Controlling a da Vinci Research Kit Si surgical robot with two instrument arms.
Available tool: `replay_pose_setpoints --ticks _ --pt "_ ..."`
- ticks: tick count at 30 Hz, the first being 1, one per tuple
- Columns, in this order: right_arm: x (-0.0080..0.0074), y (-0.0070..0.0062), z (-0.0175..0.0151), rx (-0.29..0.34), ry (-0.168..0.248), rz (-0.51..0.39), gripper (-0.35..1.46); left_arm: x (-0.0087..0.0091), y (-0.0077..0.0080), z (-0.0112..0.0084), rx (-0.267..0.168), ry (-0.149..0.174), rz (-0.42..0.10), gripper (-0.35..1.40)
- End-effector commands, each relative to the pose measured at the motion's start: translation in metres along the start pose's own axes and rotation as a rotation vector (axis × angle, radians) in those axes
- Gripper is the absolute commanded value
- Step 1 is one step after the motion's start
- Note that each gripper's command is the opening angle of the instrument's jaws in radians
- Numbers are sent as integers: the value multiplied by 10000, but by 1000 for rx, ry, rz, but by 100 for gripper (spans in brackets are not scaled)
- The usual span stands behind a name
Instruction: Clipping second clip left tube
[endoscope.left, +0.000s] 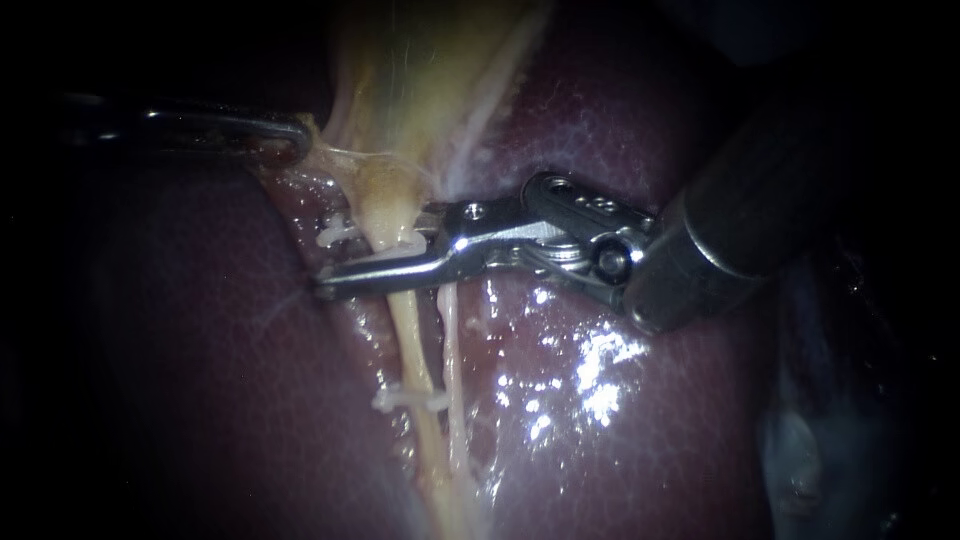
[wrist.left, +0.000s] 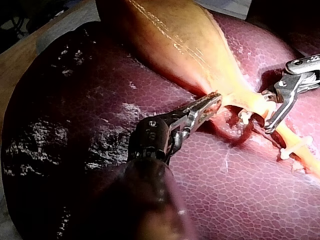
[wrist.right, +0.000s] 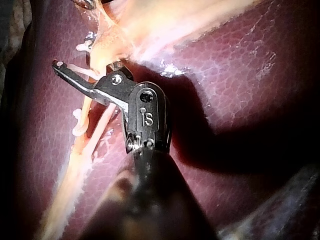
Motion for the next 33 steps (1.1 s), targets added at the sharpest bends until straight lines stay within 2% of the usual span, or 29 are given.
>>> replay_pose_setpoints --ticks 1,6,14,23,28,33 --pt "0 0 0 5 -2 0 49 0 0 0 0 0 0 -35" --pt "-2 -5 0 46 -17 17 49 1 0 0 0 0 1 -35" --pt "-9 -29 2 101 -45 87 48 2 0 1 -1 0 1 -35" --pt "-47 -54 16 159 -91 135 48 3 2 0 0 0 2 -35" --pt "-60 -61 15 178 -105 161 46 3 2 0 0 0 2 -35" --pt "-67 -63 12 183 -113 175 45 3 1 0 0 0 2 -35"
